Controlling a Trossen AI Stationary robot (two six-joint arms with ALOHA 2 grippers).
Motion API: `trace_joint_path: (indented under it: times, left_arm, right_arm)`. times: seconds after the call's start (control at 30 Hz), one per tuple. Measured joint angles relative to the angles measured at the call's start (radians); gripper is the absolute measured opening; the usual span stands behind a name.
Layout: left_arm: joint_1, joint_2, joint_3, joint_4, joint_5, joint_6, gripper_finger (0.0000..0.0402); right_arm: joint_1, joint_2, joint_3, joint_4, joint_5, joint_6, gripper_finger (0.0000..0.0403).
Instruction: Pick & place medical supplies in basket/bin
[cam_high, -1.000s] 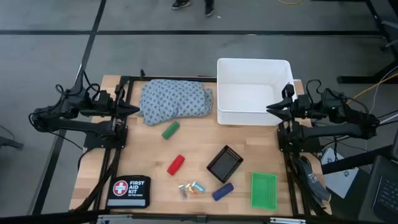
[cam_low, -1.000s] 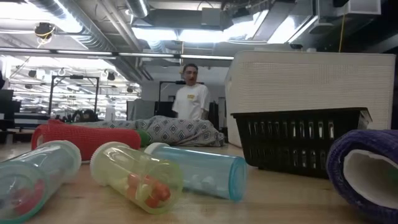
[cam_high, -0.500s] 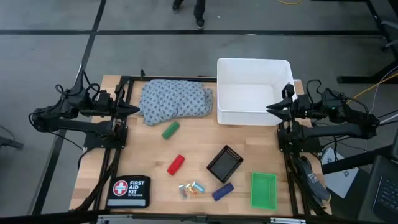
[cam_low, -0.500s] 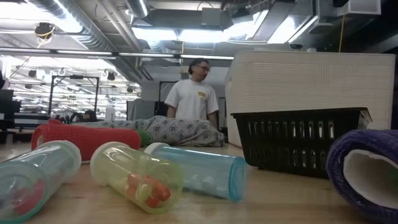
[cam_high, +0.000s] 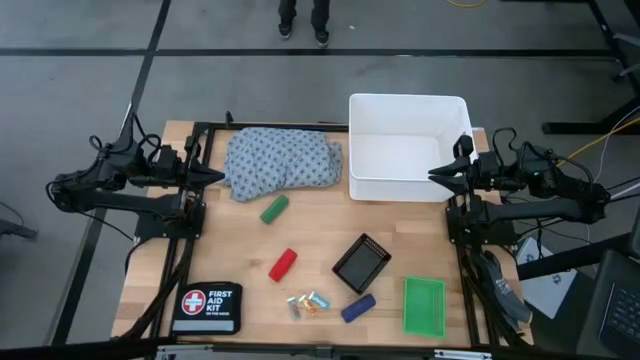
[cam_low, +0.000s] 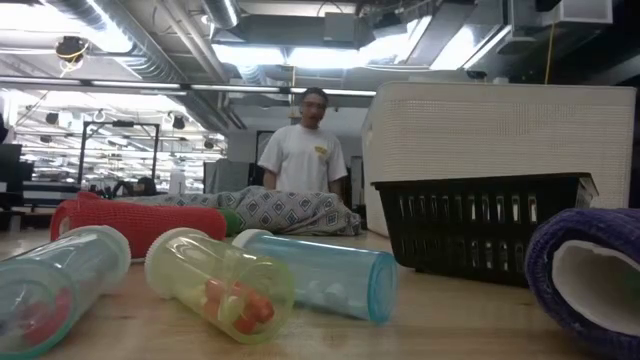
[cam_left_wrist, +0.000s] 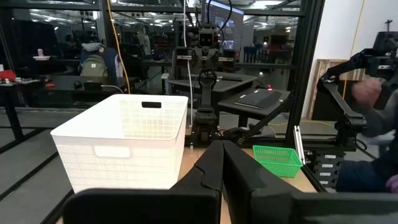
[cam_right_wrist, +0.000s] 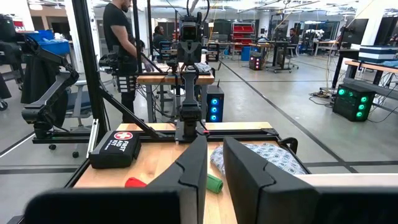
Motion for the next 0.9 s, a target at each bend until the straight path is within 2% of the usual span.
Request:
trace_joint_path:
  times: [0.9]
  left_arm:
    - [0.0,0.0,0.0,0.0,0.0,0.0,0.0006]
  right_arm:
    - [0.0,0.0,0.0,0.015,0.008,-0.002,0.0056]
